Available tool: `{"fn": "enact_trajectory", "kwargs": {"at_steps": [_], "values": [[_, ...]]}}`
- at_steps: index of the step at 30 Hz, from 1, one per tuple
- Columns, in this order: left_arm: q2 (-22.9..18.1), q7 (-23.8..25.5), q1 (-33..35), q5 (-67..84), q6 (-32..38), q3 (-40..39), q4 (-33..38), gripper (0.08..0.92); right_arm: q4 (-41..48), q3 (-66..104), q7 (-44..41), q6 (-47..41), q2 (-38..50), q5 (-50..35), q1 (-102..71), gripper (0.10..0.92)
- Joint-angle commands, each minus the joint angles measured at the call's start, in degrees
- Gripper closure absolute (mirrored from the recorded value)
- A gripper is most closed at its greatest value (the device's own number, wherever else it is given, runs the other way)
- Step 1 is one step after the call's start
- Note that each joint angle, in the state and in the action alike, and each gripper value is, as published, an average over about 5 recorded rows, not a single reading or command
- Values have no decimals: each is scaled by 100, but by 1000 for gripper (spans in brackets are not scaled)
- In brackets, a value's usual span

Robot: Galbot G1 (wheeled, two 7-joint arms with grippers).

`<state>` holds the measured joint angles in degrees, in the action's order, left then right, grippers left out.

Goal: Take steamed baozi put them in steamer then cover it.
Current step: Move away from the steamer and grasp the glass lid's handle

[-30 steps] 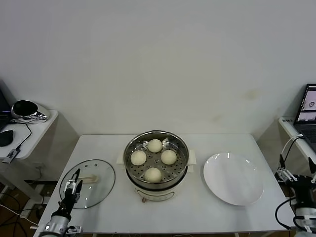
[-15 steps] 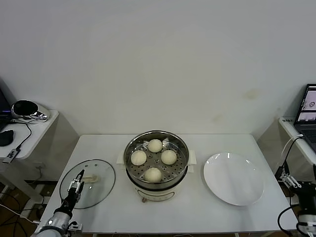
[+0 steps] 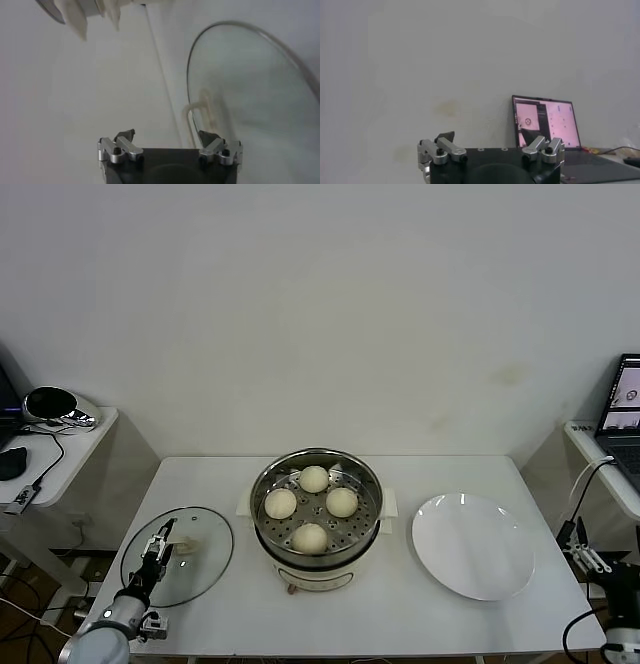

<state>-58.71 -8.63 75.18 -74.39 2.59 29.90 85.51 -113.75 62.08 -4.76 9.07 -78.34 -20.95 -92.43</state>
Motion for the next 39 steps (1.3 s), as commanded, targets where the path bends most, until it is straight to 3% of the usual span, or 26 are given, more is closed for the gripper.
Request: {"fn": "enact_trajectory", "kwargs": {"at_steps": [1, 9, 12, 24, 32, 39], "values": [[43, 69, -709, 137, 29, -244, -688, 177, -34, 20, -2, 4, -25, -6, -42, 203], [-25, 64, -888, 280, 99, -311, -891, 177, -40, 3, -6, 11, -47, 4, -64, 203], [-35, 86, -876, 341, 151, -322, -883, 213, -36, -10, -6, 16, -46, 7, -70, 203], [-25, 186, -971, 569, 309, -321, -1129, 554, -33, -41, -13, 36, -37, 10, -108, 203], [-140, -145, -886, 781, 371, -215, -1222, 783, -69, -49, -18, 43, -31, 10, -139, 203], [-218, -575, -462, 869, 64, 36, -317, 836, -96, -125, -24, 48, 5, 26, -139, 203]]}}
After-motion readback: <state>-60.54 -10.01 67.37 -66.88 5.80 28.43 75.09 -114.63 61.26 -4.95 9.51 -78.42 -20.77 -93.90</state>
